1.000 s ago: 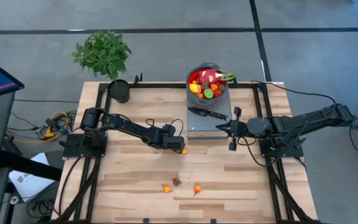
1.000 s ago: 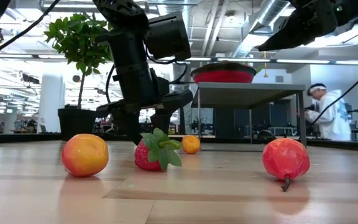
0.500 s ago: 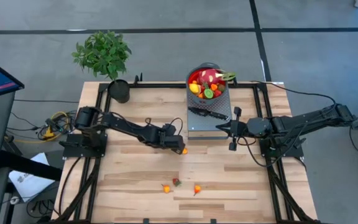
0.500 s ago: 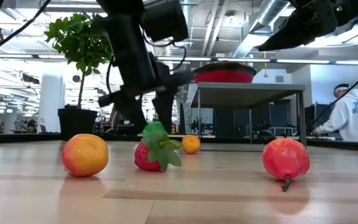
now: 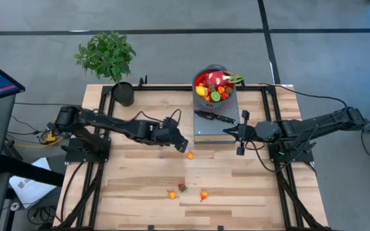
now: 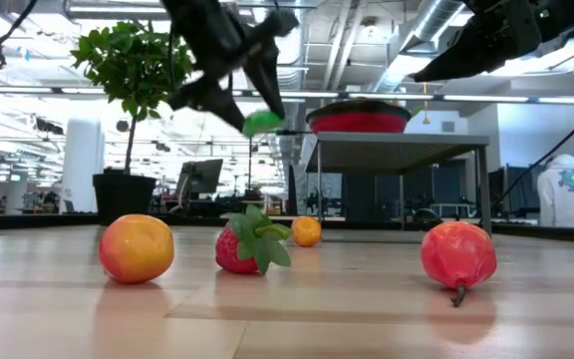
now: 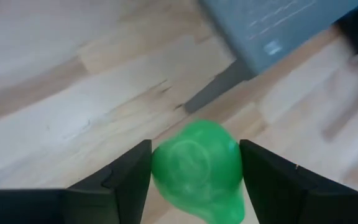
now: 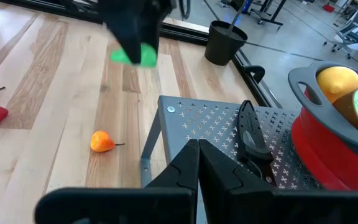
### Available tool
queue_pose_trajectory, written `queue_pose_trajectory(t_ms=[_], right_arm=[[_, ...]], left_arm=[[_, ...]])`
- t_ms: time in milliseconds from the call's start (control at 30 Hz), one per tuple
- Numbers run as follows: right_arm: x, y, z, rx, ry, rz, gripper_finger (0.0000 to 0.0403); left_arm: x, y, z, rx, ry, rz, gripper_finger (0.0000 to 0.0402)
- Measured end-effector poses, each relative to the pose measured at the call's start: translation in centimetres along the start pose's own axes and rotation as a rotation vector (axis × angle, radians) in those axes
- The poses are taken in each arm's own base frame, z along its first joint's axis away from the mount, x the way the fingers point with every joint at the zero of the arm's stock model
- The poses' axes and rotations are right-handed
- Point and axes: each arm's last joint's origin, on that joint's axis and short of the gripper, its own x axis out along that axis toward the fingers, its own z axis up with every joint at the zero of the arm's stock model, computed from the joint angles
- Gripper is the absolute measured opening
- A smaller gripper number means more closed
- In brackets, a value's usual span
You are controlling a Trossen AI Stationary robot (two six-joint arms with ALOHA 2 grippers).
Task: Pick & Place Fruit
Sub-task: Put the green pear into the red colander on the shelf
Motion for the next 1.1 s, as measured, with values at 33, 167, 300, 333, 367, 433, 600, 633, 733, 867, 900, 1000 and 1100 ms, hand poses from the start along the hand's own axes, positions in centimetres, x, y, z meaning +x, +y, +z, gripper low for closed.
queue_pose_trajectory(t_ms=[33, 167, 300, 333, 367, 433, 600, 633, 733, 867, 900, 1000, 1100], right_arm=[[0.0, 0.0, 0.0, 0.0, 0.0, 0.0, 0.0], [0.0, 0.0, 0.0, -0.001, 0.0, 0.0, 0.0], [0.0, 0.0, 0.0, -0.003, 0.0, 0.0, 0.0], [0.0, 0.0, 0.0, -0.008, 0.0, 0.0, 0.0], [0.0, 0.0, 0.0, -0.01, 0.0, 0.0, 0.0], [0.0, 0.0, 0.0, -0.019, 0.0, -0.001, 0.0], [0.0, 0.0, 0.0, -0.044, -0.001, -0.002, 0.0], [0.0, 0.0, 0.0, -0.044, 0.0, -0.002, 0.0], [0.0, 0.0, 0.0, -0.029, 0.0, -0.002, 0.0], [0.0, 0.0, -0.2, -0.04, 0.023, 0.005, 0.0], [0.0, 0.1, -0.4, -0.046, 0.037, 0.008, 0.0], [0.0, 0.2, -0.7, -0.059, 0.066, 0.036, 0.0], [-0.1, 0.2, -0.7, -0.059, 0.067, 0.042, 0.0]], left_arm=[[-0.6, 0.0, 0.3, 0.003, -0.01, -0.014, 0.022], [-2.5, 0.0, 1.2, 0.021, -0.061, -0.065, 0.022], [-4.3, -0.2, 2.4, 0.031, -0.157, -0.136, 0.022], [-4.7, -0.4, 2.7, 0.04, -0.181, -0.16, 0.022], [-5.1, -0.6, 3.0, 0.052, -0.206, -0.187, 0.022], [-5.8, -1.0, 3.5, 0.077, -0.26, -0.242, 0.022], [-6.7, -1.9, 4.6, 0.128, -0.377, -0.341, 0.022], [-6.9, -2.0, 4.8, 0.134, -0.397, -0.356, 0.022], [-7.0, -2.2, 5.0, 0.159, -0.423, -0.369, 0.022], [-7.0, -2.2, 5.3, 0.182, -0.443, -0.367, 0.022], [-7.0, -2.1, 5.4, 0.182, -0.446, -0.364, 0.022], [-6.8, -1.8, 6.1, 0.162, -0.468, -0.358, 0.022], [-6.5, -1.3, 6.9, 0.145, -0.482, -0.339, 0.022]])
